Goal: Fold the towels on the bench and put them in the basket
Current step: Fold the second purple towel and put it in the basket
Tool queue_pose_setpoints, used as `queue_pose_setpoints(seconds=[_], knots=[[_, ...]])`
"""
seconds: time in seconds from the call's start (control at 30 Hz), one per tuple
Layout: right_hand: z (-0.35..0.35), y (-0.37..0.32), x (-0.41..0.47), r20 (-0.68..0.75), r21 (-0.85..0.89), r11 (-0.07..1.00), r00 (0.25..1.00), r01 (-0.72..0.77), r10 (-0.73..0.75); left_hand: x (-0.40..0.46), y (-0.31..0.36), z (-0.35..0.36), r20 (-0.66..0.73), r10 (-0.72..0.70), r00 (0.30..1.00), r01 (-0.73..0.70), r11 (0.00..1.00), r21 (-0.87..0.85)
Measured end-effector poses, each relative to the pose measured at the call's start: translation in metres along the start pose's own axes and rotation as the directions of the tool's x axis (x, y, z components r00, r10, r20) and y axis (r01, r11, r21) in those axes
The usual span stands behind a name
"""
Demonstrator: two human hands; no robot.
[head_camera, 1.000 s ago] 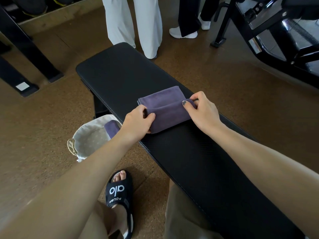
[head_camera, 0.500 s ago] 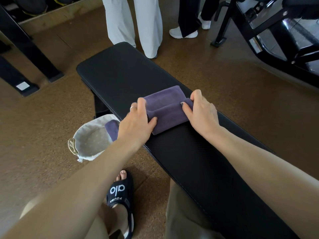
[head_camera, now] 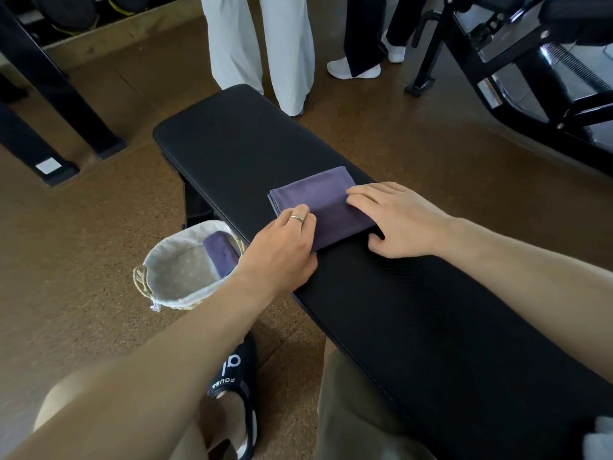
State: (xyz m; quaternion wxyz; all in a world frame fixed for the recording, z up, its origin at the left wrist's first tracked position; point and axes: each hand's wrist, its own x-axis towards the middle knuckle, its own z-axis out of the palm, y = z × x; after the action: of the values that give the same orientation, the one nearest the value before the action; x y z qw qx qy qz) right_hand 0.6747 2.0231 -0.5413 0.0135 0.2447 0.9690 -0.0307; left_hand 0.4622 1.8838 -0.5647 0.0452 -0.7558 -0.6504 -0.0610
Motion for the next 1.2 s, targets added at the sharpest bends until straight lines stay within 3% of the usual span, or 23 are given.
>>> queue_pose_setpoints(seconds=[0.13, 0.23, 0.33, 0.47, 0.63, 0.9, 1.0, 1.2], knots=[[-0.004, -0.005, 0.01, -0.005, 0.004, 1.0, 1.0, -0.031, 0.031, 0.007, 0.003, -0.006, 0.013, -0.023, 1.0, 0.023, 1.0, 0.017], [-0.01, -0.008, 0.013, -0.016, 0.206, 0.971, 0.992, -0.119, 0.125, 0.006, -0.003, -0.015, 0.004, -0.064, 0.998, 0.064, 0.995, -0.073], [-0.019, -0.007, 0.018, 0.127, 0.465, 0.845, 0.964, -0.264, 0.231, 0.006, -0.017, -0.024, 0.051, -0.167, 0.985, 0.175, 0.944, -0.279], [-0.026, -0.005, 0.031, 0.264, 0.6, 0.691, 0.915, -0.404, 0.306, 0.005, -0.032, -0.029, 0.15, -0.236, 0.96, 0.28, 0.81, -0.516], [-0.028, -0.003, 0.044, 0.365, 0.654, 0.537, 0.844, -0.533, 0.393, 0.007, -0.041, -0.024, 0.21, -0.315, 0.926, 0.378, 0.735, -0.563], [-0.007, -0.029, 0.054, 0.267, 0.518, 0.597, 0.779, -0.613, 0.567, 0.014, -0.042, -0.017, 0.426, -0.559, 0.711, 0.677, 0.381, -0.63], [-0.003, -0.037, 0.052, 0.282, 0.524, 0.557, 0.748, -0.645, 0.601, 0.011, -0.037, -0.023, 0.537, -0.527, 0.659, 0.742, 0.338, -0.579], [-0.004, -0.057, 0.041, 0.387, 0.466, 0.512, 0.686, -0.722, 0.616, -0.013, -0.033, -0.034, 0.707, -0.488, 0.512, 0.837, 0.096, -0.539]])
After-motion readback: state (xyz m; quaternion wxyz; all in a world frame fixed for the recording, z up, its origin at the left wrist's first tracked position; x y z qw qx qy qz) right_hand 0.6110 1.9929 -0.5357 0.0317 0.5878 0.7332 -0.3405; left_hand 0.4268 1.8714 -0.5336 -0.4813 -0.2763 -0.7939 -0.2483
